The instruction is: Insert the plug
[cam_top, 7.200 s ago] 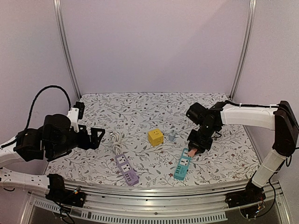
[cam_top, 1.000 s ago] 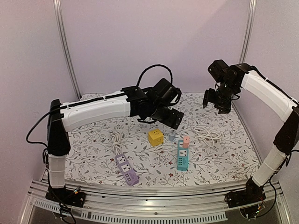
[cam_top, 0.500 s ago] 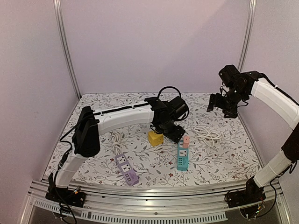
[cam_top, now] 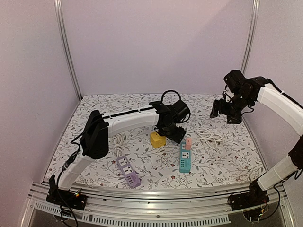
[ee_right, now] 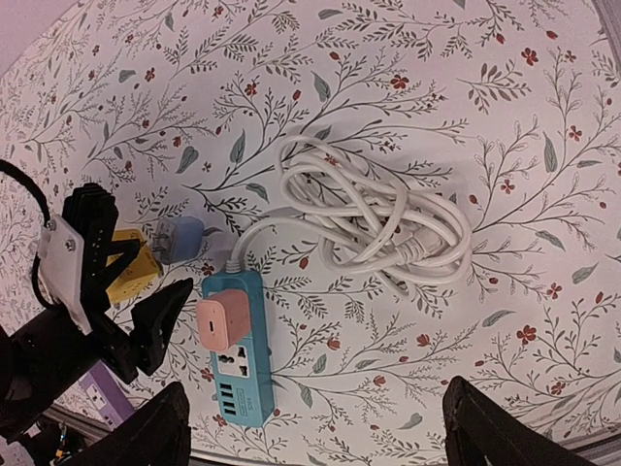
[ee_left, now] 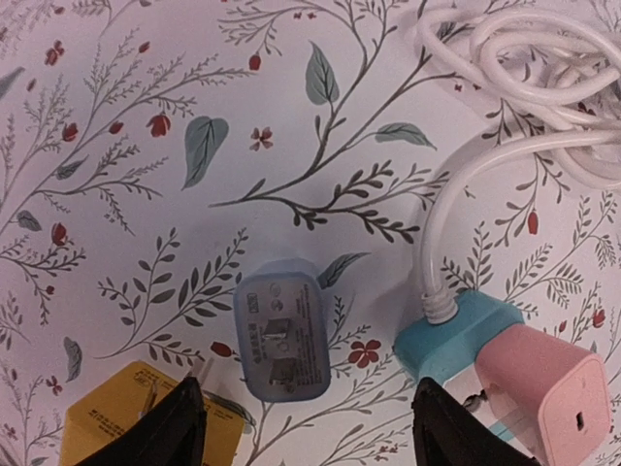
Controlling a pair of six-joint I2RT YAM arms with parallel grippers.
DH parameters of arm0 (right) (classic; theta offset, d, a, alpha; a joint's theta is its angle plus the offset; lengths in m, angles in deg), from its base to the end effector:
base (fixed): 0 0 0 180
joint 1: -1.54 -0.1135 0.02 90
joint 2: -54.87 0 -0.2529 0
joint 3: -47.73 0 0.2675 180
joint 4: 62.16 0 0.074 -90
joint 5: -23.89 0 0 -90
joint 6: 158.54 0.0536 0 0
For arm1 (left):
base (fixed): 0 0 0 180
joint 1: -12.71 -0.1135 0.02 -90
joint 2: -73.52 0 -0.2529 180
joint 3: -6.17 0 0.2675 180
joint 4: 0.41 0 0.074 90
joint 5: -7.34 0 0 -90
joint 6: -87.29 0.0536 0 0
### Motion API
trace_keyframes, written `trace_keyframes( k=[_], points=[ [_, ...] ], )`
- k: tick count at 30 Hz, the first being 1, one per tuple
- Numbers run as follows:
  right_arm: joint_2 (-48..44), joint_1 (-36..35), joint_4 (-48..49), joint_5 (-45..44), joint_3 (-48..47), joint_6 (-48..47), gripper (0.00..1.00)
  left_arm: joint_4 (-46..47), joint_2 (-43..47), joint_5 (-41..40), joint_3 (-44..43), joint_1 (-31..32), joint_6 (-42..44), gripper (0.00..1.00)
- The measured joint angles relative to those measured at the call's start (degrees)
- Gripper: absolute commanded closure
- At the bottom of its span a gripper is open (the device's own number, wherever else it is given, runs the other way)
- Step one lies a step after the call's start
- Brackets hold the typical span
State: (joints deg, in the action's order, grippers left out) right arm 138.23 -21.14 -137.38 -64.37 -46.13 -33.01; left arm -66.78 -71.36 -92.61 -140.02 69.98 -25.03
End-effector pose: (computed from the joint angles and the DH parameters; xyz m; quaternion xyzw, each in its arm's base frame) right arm 0.2838 0.1204 0.2981 0.1059 0.9699 0.1194 0.1840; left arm 0.3040 -0.4558 0.1501 0.2742 0.9335 -0.0726 0.2195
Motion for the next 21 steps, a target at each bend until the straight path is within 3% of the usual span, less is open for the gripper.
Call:
trace_keyframes(
  k=[6, 17, 21],
  points=[
    [-1.97, 0.0, 0.42, 0.57, 1.62, -0.09, 0.12, 2.4, -1.99, 0.13, -0.79, -0.63, -0.15, 0.37],
    [-3.87, 0.0, 0.76, 1.51, 4.13, 0.2, 0.13, 5.31, -3.72, 0.61, -0.9, -1.05, 1.11, 0.96],
    [-4.35, 0.07, 1.01, 1.79, 4.48, 0.37, 0.13, 5.6, -3.67, 0.61, -0.9, -1.16, 1.36, 1.0]
  ],
)
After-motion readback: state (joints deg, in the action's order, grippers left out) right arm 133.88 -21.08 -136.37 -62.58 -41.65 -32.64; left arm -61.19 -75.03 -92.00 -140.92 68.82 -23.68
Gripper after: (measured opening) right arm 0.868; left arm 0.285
